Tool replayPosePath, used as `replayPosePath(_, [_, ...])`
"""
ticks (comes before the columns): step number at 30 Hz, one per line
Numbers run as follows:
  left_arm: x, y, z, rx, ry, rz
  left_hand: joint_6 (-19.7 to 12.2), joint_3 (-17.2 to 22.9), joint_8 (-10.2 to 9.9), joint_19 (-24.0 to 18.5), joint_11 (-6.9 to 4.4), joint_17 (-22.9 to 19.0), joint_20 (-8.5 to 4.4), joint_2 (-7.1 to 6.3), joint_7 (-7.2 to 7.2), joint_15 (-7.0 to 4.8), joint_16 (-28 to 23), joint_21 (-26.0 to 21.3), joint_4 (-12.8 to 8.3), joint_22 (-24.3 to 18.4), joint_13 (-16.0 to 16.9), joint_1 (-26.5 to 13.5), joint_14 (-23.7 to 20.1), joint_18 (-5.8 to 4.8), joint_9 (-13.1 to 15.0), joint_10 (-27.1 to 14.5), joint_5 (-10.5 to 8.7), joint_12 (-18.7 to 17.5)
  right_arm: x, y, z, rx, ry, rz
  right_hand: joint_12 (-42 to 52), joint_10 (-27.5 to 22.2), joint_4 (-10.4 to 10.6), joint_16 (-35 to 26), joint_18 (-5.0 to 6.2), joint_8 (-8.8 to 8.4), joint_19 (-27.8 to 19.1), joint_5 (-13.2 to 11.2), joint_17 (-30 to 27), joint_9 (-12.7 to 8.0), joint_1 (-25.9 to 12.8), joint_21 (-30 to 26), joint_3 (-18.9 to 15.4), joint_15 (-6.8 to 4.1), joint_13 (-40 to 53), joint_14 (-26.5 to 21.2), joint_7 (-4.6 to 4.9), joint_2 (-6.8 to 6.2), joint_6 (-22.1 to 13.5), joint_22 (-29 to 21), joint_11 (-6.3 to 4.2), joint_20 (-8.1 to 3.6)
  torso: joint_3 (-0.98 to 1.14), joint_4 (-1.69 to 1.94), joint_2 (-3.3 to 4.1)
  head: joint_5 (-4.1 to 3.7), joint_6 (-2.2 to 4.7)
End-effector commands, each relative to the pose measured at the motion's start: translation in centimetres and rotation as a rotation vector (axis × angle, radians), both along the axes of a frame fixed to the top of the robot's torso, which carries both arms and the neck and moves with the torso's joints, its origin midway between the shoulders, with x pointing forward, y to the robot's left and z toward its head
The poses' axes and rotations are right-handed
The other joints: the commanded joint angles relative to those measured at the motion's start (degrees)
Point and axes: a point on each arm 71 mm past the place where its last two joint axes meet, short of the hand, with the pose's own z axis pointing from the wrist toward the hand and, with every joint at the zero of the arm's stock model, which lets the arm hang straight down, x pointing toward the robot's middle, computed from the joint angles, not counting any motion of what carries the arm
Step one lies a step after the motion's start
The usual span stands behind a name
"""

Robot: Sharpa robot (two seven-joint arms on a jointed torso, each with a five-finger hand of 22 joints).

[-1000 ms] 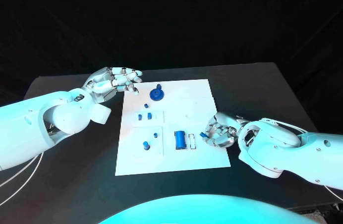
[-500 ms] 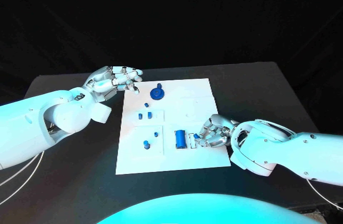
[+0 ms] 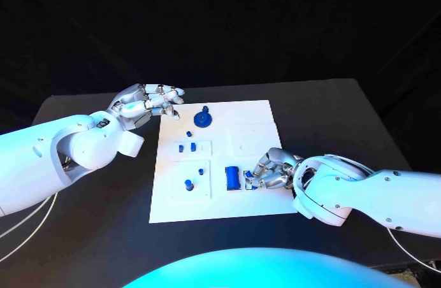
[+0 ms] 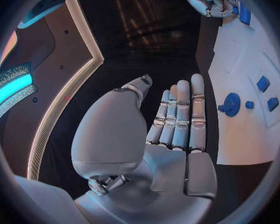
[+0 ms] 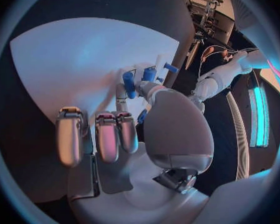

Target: Assemble the parts on the task board

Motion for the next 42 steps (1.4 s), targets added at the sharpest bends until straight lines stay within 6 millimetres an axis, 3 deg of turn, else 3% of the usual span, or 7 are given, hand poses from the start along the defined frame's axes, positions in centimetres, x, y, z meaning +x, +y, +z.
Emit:
replayPosePath(1, [-0.08,-0.20,0.10,-0.015,0.000,-0.015,-0.5,-0.1,0.2,0.4,-0.09,0.1,0.11,0.09,-0.03,0.04,0.3,-0.2,0.2,-0.1,0.1,0.6,-0.3,0.32,0.1,-0.4,0.14,0.3,-0.03,0.20,-0.01,0.017,-0.001,0.008,0.3,5.5,0.1,0.2,-0.66,-0.07,4.3,0.3,13.4,0.0,-0.8,-0.2,-0.5,-0.27,14.5,5.6,-0.12,0.13,-0.1,13.2,-0.09,-0.28,-0.01,0.01,0.00,0.02,0.03])
replayPosePath(14, [-0.06,-0.13,0.08,-0.013,0.002,-0.013,-0.6,-0.2,0.2,0.4,-0.06,0.0,0.12,0.16,0.00,0.07,0.3,-0.4,0.5,-0.2,0.1,0.6,-0.3,0.30,0.1,-0.4,0.14,0.3,0.15,0.16,-0.13,0.005,-0.001,0.014,0.2,5.5,0.3,0.2,-0.64,-0.21,4.3,-1.0,13.3,-0.1,-5.2,-0.3,-3.6,-0.21,14.5,5.6,-0.08,0.96,0.1,13.2,-0.04,-0.23,-0.04,0.05,0.00,0.09,0.08])
replayPosePath(20, [-0.06,-0.09,0.08,-0.012,0.002,-0.012,-0.6,-0.2,0.2,0.4,-0.06,0.0,0.12,0.16,0.00,0.07,0.3,-0.4,0.5,-0.2,0.1,0.6,-0.3,0.30,0.1,-0.4,0.14,0.3,0.14,0.25,-0.16,0.002,0.001,0.024,0.2,5.5,0.3,0.1,-0.62,-0.25,4.3,-5.6,13.3,-0.1,-6.8,-0.4,-6.7,-0.30,14.5,5.6,-0.24,0.69,0.1,13.1,-0.15,-0.27,-0.04,0.00,0.00,0.23,-0.04])
replayPosePath(25, [-0.04,-0.03,0.07,-0.011,0.002,-0.010,-0.6,-0.2,0.2,0.4,-0.06,0.0,0.12,0.16,0.00,0.07,0.3,-0.4,0.5,-0.2,0.1,0.6,-0.3,0.30,0.1,-0.4,0.14,0.3,0.11,0.28,-0.11,0.002,-0.003,0.029,0.2,5.5,0.2,0.1,-0.62,-0.25,4.3,-6.4,13.2,-0.1,-6.8,-0.4,-7.2,-0.31,14.5,5.6,-0.26,0.61,0.1,13.1,-0.17,-0.29,0.00,0.00,-0.01,0.30,-0.06])
replayPosePath(33, [-0.02,0.02,0.06,-0.010,0.002,-0.008,-0.6,-0.3,0.2,0.4,-0.05,0.0,0.13,0.27,0.01,0.08,0.3,-0.4,0.6,-0.2,0.1,0.6,-0.3,0.30,0.1,-0.4,0.15,0.3,0.25,-0.01,-0.03,-0.013,-0.026,0.038,0.1,5.4,-0.8,0.1,-0.60,-0.31,4.2,-6.9,13.1,-0.1,-2.7,-0.5,-7.3,-0.37,14.5,5.6,-0.29,0.80,0.0,13.1,-0.22,-0.34,0.01,-0.06,-0.04,0.34,-0.09])
replayPosePath(37, [-0.02,0.04,0.06,-0.010,0.002,-0.008,-0.6,-0.3,0.2,0.5,-0.05,0.0,0.13,0.31,0.01,0.09,0.3,-0.5,0.7,-0.2,0.1,0.7,-0.3,0.30,0.1,-0.4,0.15,0.3,0.33,-0.21,0.05,-0.034,-0.051,0.064,0.0,5.4,-2.7,0.0,-0.53,-0.51,4.1,-14.7,13.0,-0.2,2.5,-0.9,-7.1,-0.34,14.4,5.5,-0.26,0.36,0.0,13.0,-0.18,-0.31,0.02,-0.06,-0.03,0.35,-0.13])
replayPosePath(42, [0.00,0.08,0.05,-0.009,0.003,-0.007,-0.6,-0.3,0.2,0.5,-0.05,0.0,0.13,0.31,0.01,0.09,0.3,-0.5,0.7,-0.2,0.1,0.7,-0.3,0.30,0.1,-0.4,0.15,0.3,0.36,-0.20,-0.02,-0.054,-0.053,0.096,-0.2,5.3,-3.8,-0.1,-0.49,-0.78,4.1,-15.2,12.8,-0.5,5.8,-1.2,-7.9,-0.28,14.3,5.5,-0.19,-0.66,0.0,13.0,-0.12,-0.26,0.03,-0.07,-0.01,0.38,-0.21])
